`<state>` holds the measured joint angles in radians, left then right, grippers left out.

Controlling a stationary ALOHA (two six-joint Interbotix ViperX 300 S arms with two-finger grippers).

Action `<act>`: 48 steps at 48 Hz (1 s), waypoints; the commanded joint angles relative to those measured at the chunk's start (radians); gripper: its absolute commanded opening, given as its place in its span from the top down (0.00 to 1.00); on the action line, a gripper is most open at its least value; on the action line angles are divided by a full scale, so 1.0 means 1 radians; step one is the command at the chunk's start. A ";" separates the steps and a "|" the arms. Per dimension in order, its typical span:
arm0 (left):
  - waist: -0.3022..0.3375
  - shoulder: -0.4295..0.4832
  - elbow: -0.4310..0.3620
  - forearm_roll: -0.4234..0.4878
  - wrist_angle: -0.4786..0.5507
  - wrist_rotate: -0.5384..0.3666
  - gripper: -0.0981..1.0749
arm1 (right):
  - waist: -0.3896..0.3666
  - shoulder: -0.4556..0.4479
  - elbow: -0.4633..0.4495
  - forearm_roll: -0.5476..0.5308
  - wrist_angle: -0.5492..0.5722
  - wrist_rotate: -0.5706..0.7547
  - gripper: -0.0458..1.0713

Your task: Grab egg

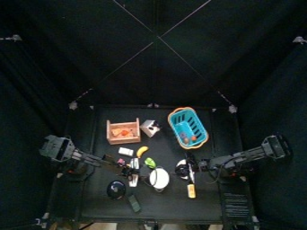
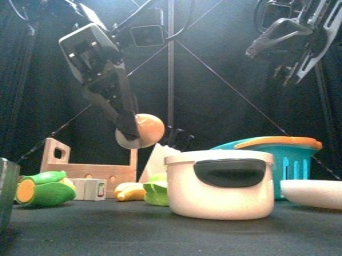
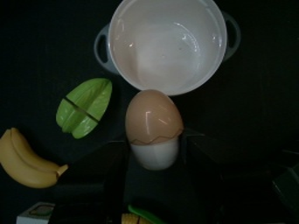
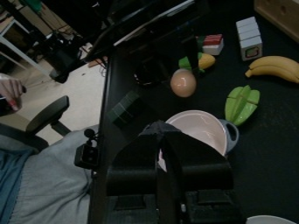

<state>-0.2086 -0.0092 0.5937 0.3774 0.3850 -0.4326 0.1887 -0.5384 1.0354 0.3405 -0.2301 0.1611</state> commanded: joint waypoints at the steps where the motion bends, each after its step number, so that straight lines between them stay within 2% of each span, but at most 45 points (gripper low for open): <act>1: 0.006 -0.029 -0.002 0.002 -0.017 -0.002 0.35 | -0.012 -0.008 -0.012 -0.002 0.000 0.000 0.96; 38: 0.041 -0.029 0.014 0.005 -0.035 0.000 0.35 | -0.051 -0.002 0.009 -0.028 0.009 0.002 0.96; 48: 0.046 -0.031 0.014 0.006 -0.054 0.000 0.35 | -0.058 0.003 0.002 0.017 0.015 0.029 0.96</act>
<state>-0.1657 -0.0215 0.6182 0.3774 0.3482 -0.4326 0.1335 -0.5292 1.0554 0.3375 -0.2148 0.1749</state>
